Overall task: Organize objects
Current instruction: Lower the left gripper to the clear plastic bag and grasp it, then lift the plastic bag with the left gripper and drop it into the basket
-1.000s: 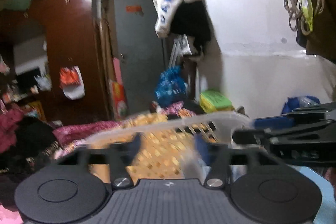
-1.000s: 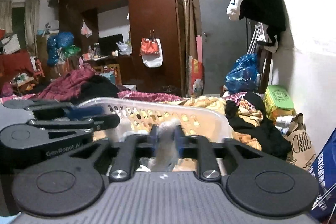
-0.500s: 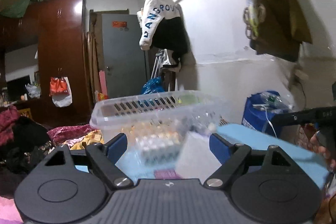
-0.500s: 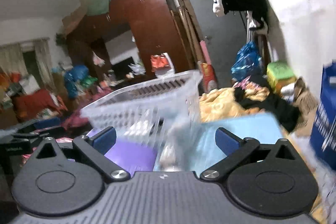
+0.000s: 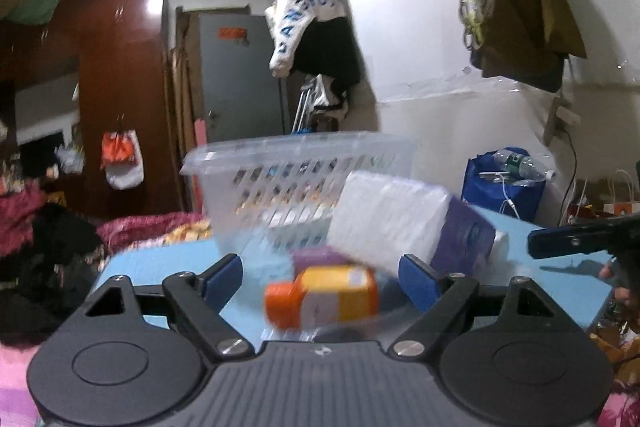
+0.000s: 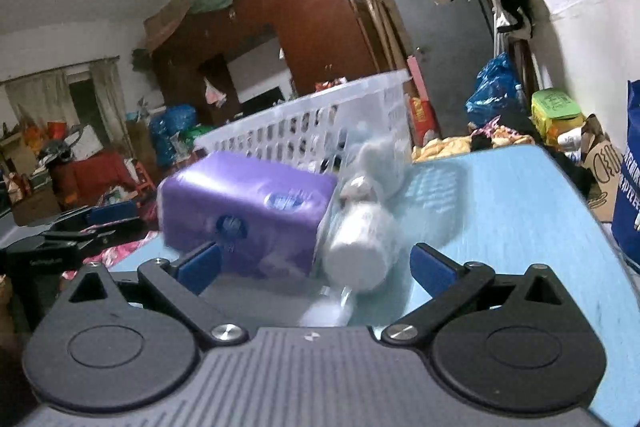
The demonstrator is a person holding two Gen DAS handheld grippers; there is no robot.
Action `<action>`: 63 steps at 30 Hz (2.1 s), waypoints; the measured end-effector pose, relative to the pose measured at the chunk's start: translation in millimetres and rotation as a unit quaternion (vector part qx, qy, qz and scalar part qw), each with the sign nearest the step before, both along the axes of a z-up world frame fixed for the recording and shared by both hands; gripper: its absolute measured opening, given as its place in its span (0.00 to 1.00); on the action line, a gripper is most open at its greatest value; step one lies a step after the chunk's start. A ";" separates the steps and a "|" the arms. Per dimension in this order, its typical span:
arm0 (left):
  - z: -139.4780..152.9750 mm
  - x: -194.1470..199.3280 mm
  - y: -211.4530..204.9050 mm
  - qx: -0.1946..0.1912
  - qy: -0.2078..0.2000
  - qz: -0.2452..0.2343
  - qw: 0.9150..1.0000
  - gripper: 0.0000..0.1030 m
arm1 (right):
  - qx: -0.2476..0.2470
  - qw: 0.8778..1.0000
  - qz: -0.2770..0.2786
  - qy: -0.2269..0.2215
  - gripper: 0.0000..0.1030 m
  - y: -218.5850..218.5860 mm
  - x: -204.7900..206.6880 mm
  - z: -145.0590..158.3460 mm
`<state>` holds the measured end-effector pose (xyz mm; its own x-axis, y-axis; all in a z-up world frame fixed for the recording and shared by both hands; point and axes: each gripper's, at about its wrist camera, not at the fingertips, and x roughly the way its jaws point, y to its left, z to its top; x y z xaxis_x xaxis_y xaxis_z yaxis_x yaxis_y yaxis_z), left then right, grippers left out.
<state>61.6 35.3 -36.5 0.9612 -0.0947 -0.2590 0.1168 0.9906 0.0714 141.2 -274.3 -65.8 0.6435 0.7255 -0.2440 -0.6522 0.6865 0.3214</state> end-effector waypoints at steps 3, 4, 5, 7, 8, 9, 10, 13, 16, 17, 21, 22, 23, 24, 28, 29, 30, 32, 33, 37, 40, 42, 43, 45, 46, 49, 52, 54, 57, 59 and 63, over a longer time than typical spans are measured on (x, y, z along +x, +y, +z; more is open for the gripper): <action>-9.2 -3.5 13.9 -0.015 0.019 0.008 1.000 0.85 | -0.024 1.000 0.011 0.004 1.00 7.7 0.7 -1.7; -12.1 -3.7 18.2 -0.017 0.025 0.013 0.999 0.85 | -0.030 0.999 0.013 0.006 0.99 10.0 1.3 -2.3; -15.6 -3.6 22.7 -0.021 0.032 0.015 0.999 0.85 | -0.036 0.999 0.015 0.006 0.98 11.8 1.3 -3.4; -21.3 -3.7 30.6 -0.035 0.040 0.013 0.999 0.85 | -0.049 0.999 0.015 0.004 0.96 14.6 -0.8 -6.4; -24.1 -2.0 35.0 -0.044 0.049 0.008 0.998 0.85 | -0.056 0.998 0.013 0.003 0.95 16.0 -3.2 -8.2; -27.2 -1.2 37.4 -0.049 0.055 0.004 0.997 0.85 | -0.064 0.998 0.010 0.000 0.93 17.6 -4.0 -9.2; -29.9 0.5 38.7 -0.053 0.061 0.001 0.997 0.85 | -0.070 0.997 0.005 -0.005 0.92 19.5 -7.2 -11.2; -38.7 4.5 36.9 -0.047 0.075 0.000 0.996 0.82 | -0.090 0.996 -0.003 -0.021 0.87 25.8 -14.6 -14.9; -39.0 5.4 32.8 -0.049 0.076 -0.004 0.996 0.81 | -0.093 0.995 -0.007 -0.031 0.75 27.9 -15.7 -17.6; -39.7 5.9 30.6 -0.045 0.079 -0.005 0.996 0.80 | -0.098 0.995 -0.008 -0.035 0.70 29.0 -16.5 -18.5; -42.5 7.3 17.1 -0.020 0.090 -0.024 0.995 0.74 | -0.122 0.991 -0.009 -0.053 0.64 35.4 -21.6 -18.4; -43.5 7.0 11.8 -0.007 0.088 -0.018 0.996 0.71 | -0.125 0.990 -0.009 -0.056 0.62 36.2 -22.1 -18.2; -43.8 6.2 8.8 -0.003 0.086 -0.017 0.996 0.65 | -0.128 0.990 -0.010 -0.058 0.59 36.5 -22.7 -18.2; -43.2 5.6 8.5 -0.006 0.087 -0.021 0.996 0.61 | -0.133 0.989 -0.012 -0.060 0.55 37.0 -23.5 -18.2; -42.0 0.2 3.6 0.003 0.083 -0.027 0.996 0.46 | -0.143 0.988 -0.015 -0.064 0.42 35.4 -26.6 -16.8; -42.0 -1.6 2.1 0.008 0.081 -0.024 0.996 0.43 | -0.146 0.987 -0.014 -0.066 0.38 34.6 -27.7 -16.4; -41.9 -2.5 1.0 0.010 0.079 -0.022 0.997 0.42 | -0.148 0.987 -0.013 -0.067 0.34 34.7 -28.7 -15.7; -41.4 -4.5 -0.4 0.014 0.074 -0.021 0.997 0.37 | -0.150 0.986 -0.010 -0.070 0.29 35.3 -30.3 -14.8; -41.3 -5.5 -0.4 0.013 0.071 -0.020 0.997 0.36 | -0.151 0.986 -0.009 -0.071 0.26 35.7 -31.5 -14.8; -41.0 -9.5 1.8 0.016 0.063 -0.022 0.998 0.30 | -0.158 0.984 -0.004 -0.081 0.20 37.5 -34.4 -14.0; -40.0 -13.2 2.2 0.015 0.056 -0.025 0.998 0.27 | -0.152 0.985 -0.002 -0.083 0.18 35.4 -35.8 -11.9; -39.5 -15.4 2.2 0.016 0.051 -0.028 0.998 0.26 | -0.151 0.985 -0.002 -0.089 0.17 34.2 -37.3 -9.6; -38.7 -16.7 2.5 0.013 0.047 -0.028 0.998 0.25 | -0.147 0.985 -0.002 -0.092 0.17 33.0 -38.2 -8.0; -37.2 -18.8 2.4 0.013 0.042 -0.031 0.999 0.25 | -0.145 0.985 -0.002 -0.097 0.17 31.9 -40.0 -4.8; -36.8 -19.7 2.3 0.014 0.040 -0.031 0.999 0.25 | -0.144 0.985 -0.001 -0.099 0.17 30.8 -40.2 -3.8; -35.1 -23.4 3.3 0.009 0.031 -0.034 0.999 0.24 | -0.137 0.985 -0.001 -0.103 0.16 29.3 -41.2 -1.2; -28.3 -31.9 5.0 0.004 0.016 -0.036 0.999 0.24 | -0.132 0.985 0.002 -0.113 0.16 28.7 -46.4 4.7; -20.6 -39.5 6.1 0.004 0.001 -0.036 0.999 0.24 | -0.126 0.984 0.003 -0.124 0.16 27.7 -52.4 11.6; -5.8 -52.4 6.7 0.005 -0.024 -0.039 0.999 0.24 | -0.120 0.982 0.005 -0.146 0.16 26.1 -62.3 25.5; 5.9 -60.6 5.8 0.007 -0.043 -0.041 0.998 0.24 | -0.113 0.981 0.007 -0.159 0.16 24.8 -67.6 37.7; 33.2 -62.9 2.6 0.019 -0.079 -0.039 0.996 0.24 | -0.105 0.976 -0.001 -0.190 0.17 26.1 -70.8 61.0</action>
<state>-1.3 37.9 -3.3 0.9804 -0.1630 -0.1104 0.1770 0.9753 0.1319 70.4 -248.2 -4.7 0.7178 0.6839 -0.1308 -0.6956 0.7126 -0.0916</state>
